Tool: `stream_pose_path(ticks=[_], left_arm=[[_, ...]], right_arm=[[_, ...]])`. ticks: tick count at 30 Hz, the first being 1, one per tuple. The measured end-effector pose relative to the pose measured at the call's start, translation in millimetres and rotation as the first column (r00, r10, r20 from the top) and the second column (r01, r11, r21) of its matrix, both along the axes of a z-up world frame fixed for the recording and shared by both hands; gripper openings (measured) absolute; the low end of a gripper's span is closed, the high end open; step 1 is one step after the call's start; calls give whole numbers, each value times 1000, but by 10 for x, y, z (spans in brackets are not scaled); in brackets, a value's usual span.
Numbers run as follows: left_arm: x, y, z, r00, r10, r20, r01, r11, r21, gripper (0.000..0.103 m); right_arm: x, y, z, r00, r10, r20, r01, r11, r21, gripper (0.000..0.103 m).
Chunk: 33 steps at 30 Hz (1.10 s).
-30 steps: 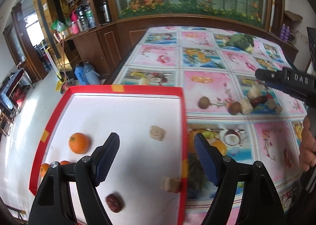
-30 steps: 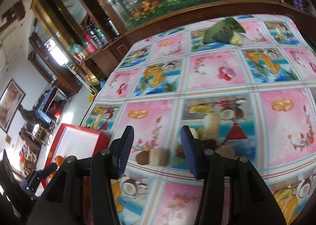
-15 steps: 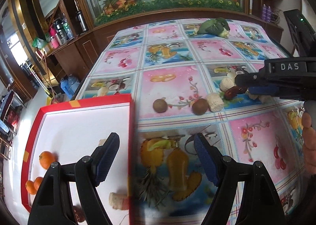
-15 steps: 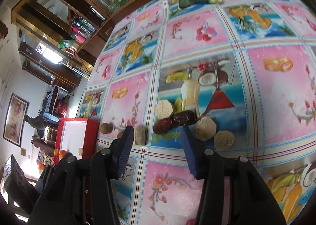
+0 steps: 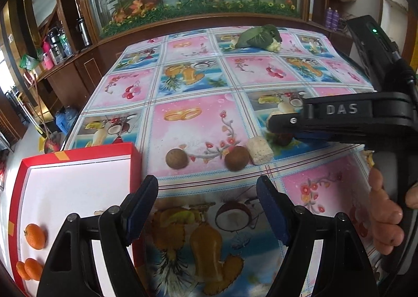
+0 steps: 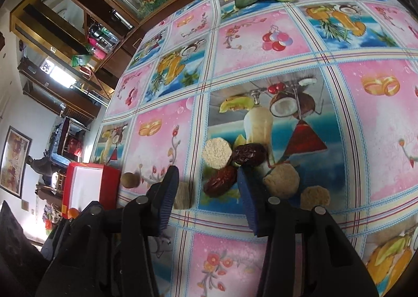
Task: Organize fruits
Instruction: 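Return both tools to the table while the right tool grasps a red date, then grasp a brown round fruit with the left tool while the right tool lifts the date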
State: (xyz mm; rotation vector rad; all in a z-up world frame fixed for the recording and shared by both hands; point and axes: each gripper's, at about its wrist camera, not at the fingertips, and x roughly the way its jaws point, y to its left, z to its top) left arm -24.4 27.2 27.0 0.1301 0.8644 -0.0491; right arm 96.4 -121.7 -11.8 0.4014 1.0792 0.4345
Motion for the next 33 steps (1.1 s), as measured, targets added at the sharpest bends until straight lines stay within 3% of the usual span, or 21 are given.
stream_pose_path(ticks=[8, 16, 21, 23, 33], left_arm=[[99, -6, -64, 1000, -18, -18, 18, 1000, 24, 77], [292, -26, -151, 998, -43, -50, 45, 998, 38, 77], [380, -82, -207, 996, -63, -62, 67, 996, 59, 62], [407, -105, -229, 993, -88, -79, 91, 995, 39, 48], [413, -173, -246, 987, -138, -83, 138, 990, -10, 27]], right_arm=[[-10, 21, -5, 1000, 3, 24, -1, 997, -76, 21], [8, -73, -36, 1000, -9, -11, 9, 1000, -23, 20], [27, -188, -33, 999, -17, -41, 19, 998, 56, 20], [33, -231, -27, 999, -22, -48, 25, 996, 81, 18], [49, -227, -55, 996, -2, -93, 12, 994, 105, 17]])
